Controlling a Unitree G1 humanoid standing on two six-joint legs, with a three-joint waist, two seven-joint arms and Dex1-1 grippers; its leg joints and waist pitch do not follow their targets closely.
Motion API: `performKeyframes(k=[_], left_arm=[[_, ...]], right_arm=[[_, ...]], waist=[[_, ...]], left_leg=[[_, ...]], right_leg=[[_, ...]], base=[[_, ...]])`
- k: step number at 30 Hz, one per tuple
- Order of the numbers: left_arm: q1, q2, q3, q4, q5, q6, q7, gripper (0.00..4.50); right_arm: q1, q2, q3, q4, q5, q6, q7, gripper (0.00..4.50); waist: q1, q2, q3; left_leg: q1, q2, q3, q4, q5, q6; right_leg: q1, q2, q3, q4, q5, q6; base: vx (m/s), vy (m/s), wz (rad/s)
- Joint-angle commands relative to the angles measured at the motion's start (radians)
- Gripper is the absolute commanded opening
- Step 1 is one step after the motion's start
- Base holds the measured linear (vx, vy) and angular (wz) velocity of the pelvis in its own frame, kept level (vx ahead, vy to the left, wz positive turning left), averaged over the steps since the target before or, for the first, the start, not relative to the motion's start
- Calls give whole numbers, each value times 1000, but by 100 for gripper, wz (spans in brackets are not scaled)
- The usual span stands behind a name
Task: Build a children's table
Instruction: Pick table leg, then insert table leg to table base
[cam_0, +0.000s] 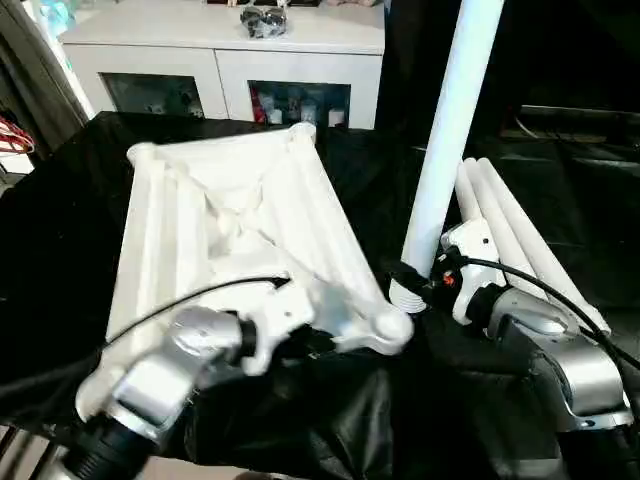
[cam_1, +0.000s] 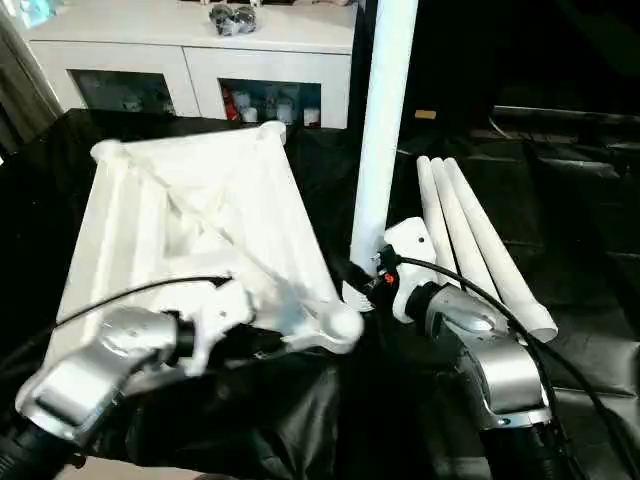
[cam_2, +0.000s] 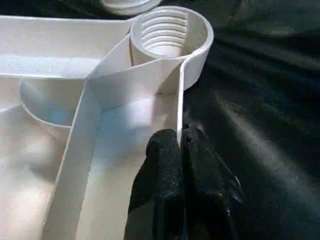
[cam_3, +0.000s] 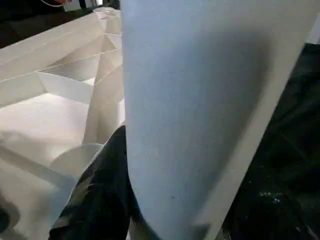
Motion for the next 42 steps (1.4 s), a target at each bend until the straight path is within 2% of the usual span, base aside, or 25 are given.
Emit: performKeyframes(k=[1,8,10,11,15,20,22,23,25,26,27,28,29,32,36,38,41,42], left_arm=[[3,-27,-13,-35,13,59,45,3],[-14,-73,-7,-11,62,95,144,3],[-30,-88,11,1,73,116,190,3],[-36,-92,16,5,79,126,205,3],[-51,-101,33,15,92,164,239,3],[-59,-115,39,25,103,180,279,3],[-66,-112,23,63,116,77,283,3],[-66,-112,23,63,116,77,283,3],[-73,-112,17,113,107,-49,258,3],[-73,-112,17,113,107,-49,258,3],[-76,-108,12,132,102,-96,234,3],[-82,-100,1,181,94,-190,187,3],[-82,-100,1,181,94,-190,187,3],[-92,-102,-7,258,78,-296,136,3],[-103,-101,-21,313,74,-359,93,3],[-110,-102,-23,335,76,-371,83,3],[-131,-102,-16,382,87,-378,75,0],[-139,-101,-12,397,88,-367,72,0]], right_arm=[[-21,-4,-9,-1,-2,-21,-2,191],[-24,-4,-7,3,-4,-26,2,191],[-25,-4,-6,8,-4,-28,6,191],[-24,-3,-5,9,-4,-29,7,191],[-24,-1,-2,13,-6,-33,7,191],[-27,5,0,22,-9,-41,5,191],[-33,7,0,27,-10,-43,3,191],[-33,7,0,27,-10,-43,3,191],[-37,10,1,30,-12,-46,0,191],[-37,10,1,30,-12,-46,0,191],[-37,11,2,31,-13,-47,-1,191],[-37,11,2,30,-14,-49,-3,191],[-37,11,2,30,-14,-49,-3,191],[-34,13,1,27,-15,-52,-4,191],[-36,17,0,28,-16,-55,-8,191],[-41,20,-2,31,-15,-54,-9,191],[-62,31,-5,49,-4,-49,-3,191],[-75,37,-4,62,8,-40,12,191]], waist=[[1,-7,-61],[0,-9,-59],[-1,-8,-58],[-2,-12,-57],[-8,-11,-58],[-15,-9,-63],[-15,-9,-64],[-13,-8,-63],[-13,-4,-64],[-14,-5,-64],[-12,-6,-64],[-9,-6,-63],[-9,-6,-63],[-5,-3,-65],[6,-1,-66],[9,0,-66],[7,1,-65],[7,-3,-63]], left_leg=[[9,63,-25,-61,-111,49],[8,61,-28,-62,-132,50],[8,61,-28,-62,-134,49],[8,61,-28,-63,-137,50],[4,59,-29,-62,-133,51],[1,57,-30,-58,-110,63],[3,56,-29,-57,-108,69],[2,56,-30,-57,-107,73],[4,57,-30,-58,-115,71],[4,58,-29,-58,-121,67],[5,59,-31,-59,-121,66],[4,55,-30,-59,-124,70],[4,55,-30,-59,-124,70],[8,62,-30,-61,-130,55],[15,65,-27,-61,-139,50],[12,65,-28,-62,-140,46],[14,67,-29,-65,-161,38],[15,65,-27,-65,-170,36]], right_leg=[[49,-108,69,-80,-171,-149],[47,-104,66,-91,-240,-113],[46,-103,66,-90,-241,-113],[45,-102,65,-92,-240,-114],[49,-104,65,-92,-247,-111],[51,-102,63,-87,-195,-127],[50,-102,63,-88,-190,-127],[49,-101,63,-90,-191,-125],[47,-102,62,-90,-196,-123],[48,-102,63,-91,-196,-120],[48,-103,63,-91,-195,-120],[46,-103,63,-97,-209,-112],[46,-103,63,-97,-209,-112],[45,-105,65,-89,-196,-111],[39,-107,68,-89,-189,-118],[43,-109,67,-86,-195,-118],[42,-111,65,-88,-223,-117],[41,-111,66,-92,-242,-114]], base=[[0,0,0],[0,0,0],[0,0,0],[0,0,0],[0,0,0],[0,0,0],[0,0,0],[0,0,0],[0,0,0],[0,0,0],[0,0,0],[0,0,0],[0,0,0],[0,0,0],[0,0,0],[0,0,0],[0,0,0],[0,0,0]])
